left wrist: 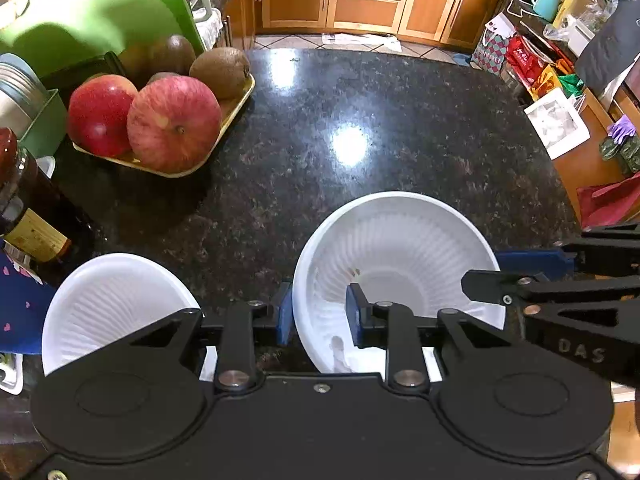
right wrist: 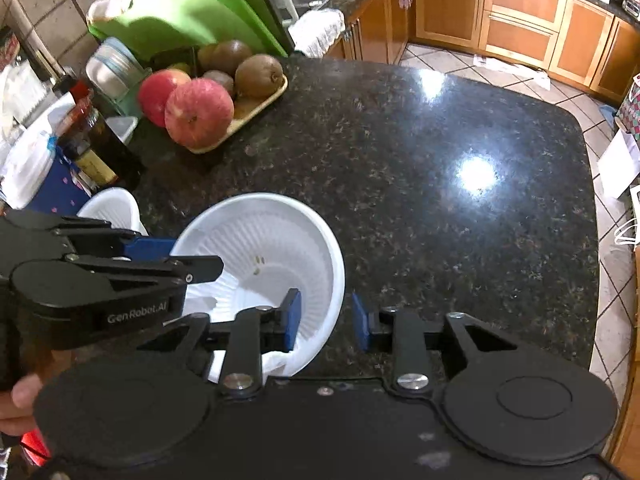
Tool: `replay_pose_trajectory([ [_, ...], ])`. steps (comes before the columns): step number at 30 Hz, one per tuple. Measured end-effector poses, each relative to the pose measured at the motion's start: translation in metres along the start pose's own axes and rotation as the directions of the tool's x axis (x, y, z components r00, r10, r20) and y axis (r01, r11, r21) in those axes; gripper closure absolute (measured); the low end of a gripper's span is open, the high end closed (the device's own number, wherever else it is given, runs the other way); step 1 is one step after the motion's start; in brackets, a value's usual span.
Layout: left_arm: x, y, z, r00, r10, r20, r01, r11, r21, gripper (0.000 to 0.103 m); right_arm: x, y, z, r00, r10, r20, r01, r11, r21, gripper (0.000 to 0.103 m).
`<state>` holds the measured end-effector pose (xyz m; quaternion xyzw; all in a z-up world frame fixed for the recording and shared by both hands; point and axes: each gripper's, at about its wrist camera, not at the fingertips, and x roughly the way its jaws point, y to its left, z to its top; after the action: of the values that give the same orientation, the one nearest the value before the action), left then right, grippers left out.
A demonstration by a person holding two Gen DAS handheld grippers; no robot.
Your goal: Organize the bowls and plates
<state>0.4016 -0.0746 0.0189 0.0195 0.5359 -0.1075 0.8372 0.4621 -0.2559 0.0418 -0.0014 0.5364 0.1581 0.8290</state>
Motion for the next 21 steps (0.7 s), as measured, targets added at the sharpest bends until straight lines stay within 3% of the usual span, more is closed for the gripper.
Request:
replay_pose_trajectory([
  [4,0.002,-0.001,-0.003,1.000,0.025,0.007,-0.025,1.000,0.008,0.087,0.010,0.004,-0.005,0.999,-0.031,-0.009,0.031,0.999,-0.010,0.087],
  [21,-0.023,-0.011,-0.011,0.999,-0.008,0.053,0.006,0.999,0.042,0.087,-0.020,0.003,-0.022,0.996,-0.046,0.071,0.045,0.999,0.011,0.087],
])
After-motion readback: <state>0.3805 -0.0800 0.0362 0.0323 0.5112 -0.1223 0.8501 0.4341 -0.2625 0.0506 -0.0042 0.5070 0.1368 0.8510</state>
